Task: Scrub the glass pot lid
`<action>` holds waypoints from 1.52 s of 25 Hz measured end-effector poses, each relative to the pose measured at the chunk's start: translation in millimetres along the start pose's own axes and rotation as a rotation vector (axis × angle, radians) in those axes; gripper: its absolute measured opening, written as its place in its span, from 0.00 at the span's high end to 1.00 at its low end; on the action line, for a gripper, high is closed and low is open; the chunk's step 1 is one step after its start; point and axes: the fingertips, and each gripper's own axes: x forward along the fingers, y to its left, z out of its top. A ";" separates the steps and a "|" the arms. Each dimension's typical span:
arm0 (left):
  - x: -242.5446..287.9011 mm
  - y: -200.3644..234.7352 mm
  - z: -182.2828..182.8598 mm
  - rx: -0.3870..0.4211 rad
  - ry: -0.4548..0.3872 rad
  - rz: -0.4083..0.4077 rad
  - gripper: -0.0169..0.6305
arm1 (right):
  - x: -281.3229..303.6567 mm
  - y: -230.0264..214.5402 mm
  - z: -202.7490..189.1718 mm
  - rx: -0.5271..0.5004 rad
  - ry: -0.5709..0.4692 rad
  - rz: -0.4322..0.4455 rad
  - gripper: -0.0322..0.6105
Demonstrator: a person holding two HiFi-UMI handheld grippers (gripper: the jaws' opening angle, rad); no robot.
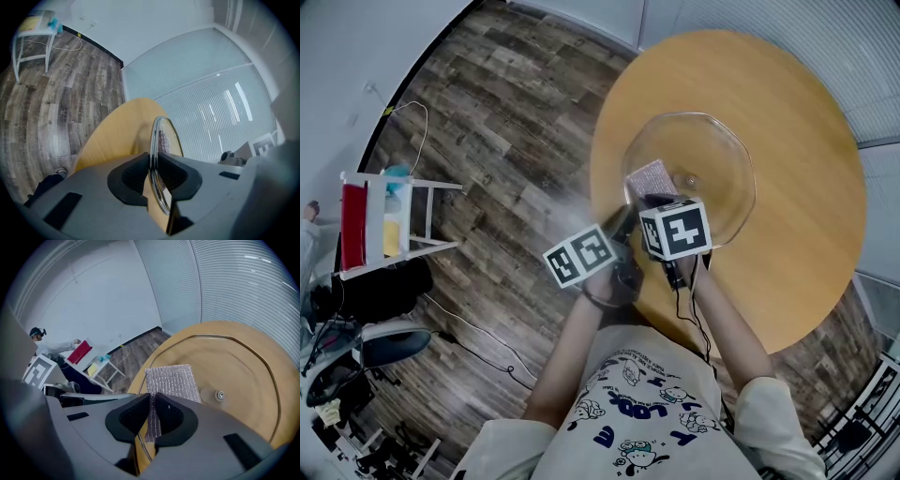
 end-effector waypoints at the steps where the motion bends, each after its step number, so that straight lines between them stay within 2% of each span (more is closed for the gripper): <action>1: -0.3 0.2 0.1 0.000 0.001 0.000 0.87 | 1.7 0.3 0.1 0.003 0.002 0.005 0.86; 5: -1.5 -0.2 0.0 -0.005 0.005 -0.001 0.87 | 5.8 0.6 5.5 0.008 0.000 0.018 0.86; 38: -1.8 -3.0 -1.8 -0.013 0.050 -0.012 0.87 | 17.2 -44.5 55.1 0.049 -0.065 -0.051 0.86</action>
